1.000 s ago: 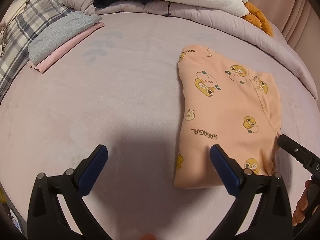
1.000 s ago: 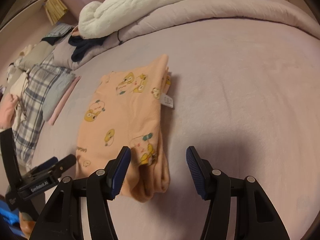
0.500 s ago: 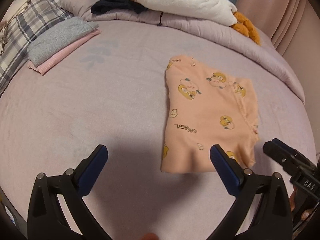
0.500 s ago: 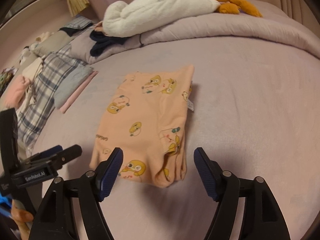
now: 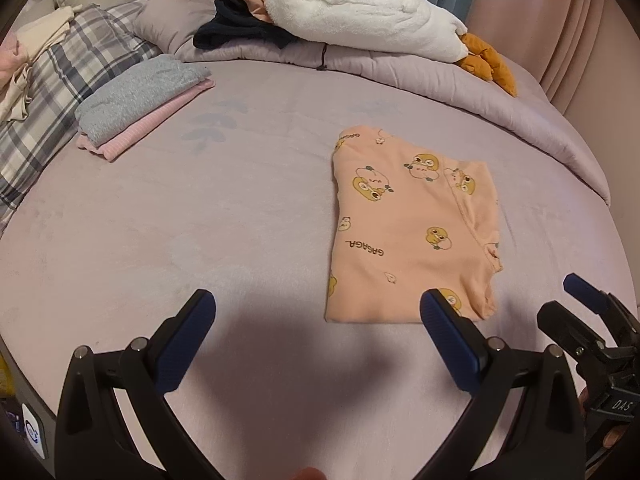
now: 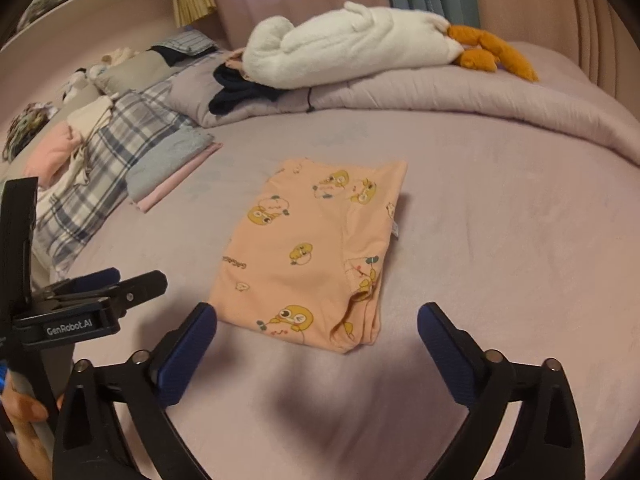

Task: Fold small clothes

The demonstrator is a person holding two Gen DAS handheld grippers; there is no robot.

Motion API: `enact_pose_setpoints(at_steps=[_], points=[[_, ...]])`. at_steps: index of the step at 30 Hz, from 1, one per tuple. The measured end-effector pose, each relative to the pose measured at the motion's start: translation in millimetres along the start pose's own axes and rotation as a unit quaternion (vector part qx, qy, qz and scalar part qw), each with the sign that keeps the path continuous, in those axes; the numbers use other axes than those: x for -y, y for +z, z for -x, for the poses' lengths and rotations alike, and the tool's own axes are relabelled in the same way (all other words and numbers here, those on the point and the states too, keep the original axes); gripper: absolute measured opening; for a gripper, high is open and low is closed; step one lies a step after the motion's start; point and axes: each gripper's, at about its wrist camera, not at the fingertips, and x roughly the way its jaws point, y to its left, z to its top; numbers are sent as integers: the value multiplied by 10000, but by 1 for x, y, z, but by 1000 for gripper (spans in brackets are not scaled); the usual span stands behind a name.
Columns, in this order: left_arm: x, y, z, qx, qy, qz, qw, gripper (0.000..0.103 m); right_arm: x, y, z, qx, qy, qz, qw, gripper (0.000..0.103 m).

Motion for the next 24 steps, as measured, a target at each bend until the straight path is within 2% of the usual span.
enact_pose_setpoints(at_steps=[9,24], points=[[2,-6,19,36,10,55,10000,102,-8,-1,19,286,-112,153,9994,101],[9,-22,36,86,309,-190,9993,102,-18,-8,33,336,-123,130,9993,101]])
